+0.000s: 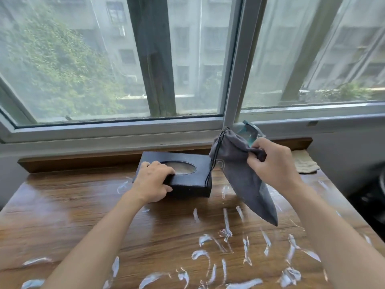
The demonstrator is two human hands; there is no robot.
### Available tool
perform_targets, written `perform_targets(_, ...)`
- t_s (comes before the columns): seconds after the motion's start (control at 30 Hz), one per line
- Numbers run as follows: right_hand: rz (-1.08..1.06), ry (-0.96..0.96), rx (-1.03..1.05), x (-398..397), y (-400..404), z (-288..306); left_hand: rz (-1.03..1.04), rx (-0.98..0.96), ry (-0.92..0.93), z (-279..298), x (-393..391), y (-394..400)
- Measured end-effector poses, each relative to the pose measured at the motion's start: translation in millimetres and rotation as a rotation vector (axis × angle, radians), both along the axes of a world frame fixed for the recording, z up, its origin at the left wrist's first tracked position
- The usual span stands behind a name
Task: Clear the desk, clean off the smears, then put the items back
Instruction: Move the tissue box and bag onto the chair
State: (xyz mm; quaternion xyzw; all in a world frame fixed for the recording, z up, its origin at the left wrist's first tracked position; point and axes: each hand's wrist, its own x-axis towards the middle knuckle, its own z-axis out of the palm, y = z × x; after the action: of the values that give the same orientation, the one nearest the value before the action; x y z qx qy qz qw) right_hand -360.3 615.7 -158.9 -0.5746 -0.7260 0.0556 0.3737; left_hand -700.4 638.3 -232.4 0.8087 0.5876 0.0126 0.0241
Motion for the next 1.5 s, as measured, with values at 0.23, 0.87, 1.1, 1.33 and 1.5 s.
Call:
perform_targets(0.23, -0.174, -0.029, 0.071, 51, -39, 6, -0.173, 0.068, -0.141, 42, 59, -16)
perform_targets(0.87, -0.464, -0.017, 0.136, 374, -181, -16, -0.522, 0.085, -0.238, 39, 441, -72)
perform_targets(1.1, -0.544, -0.021, 0.109, 499, -227, -36, -0.577, 0.025, -0.260, 22, 584, -89)
perform_targets(1.33, -0.674, 0.001, 0.055, 605, -244, -55, -0.665, -0.017, -0.268, 0, 709, -84)
perform_targets(1.5, -0.719, -0.002, -0.005, 686, -233, -71, -0.686, -0.060, -0.289, -32, 798, -65)
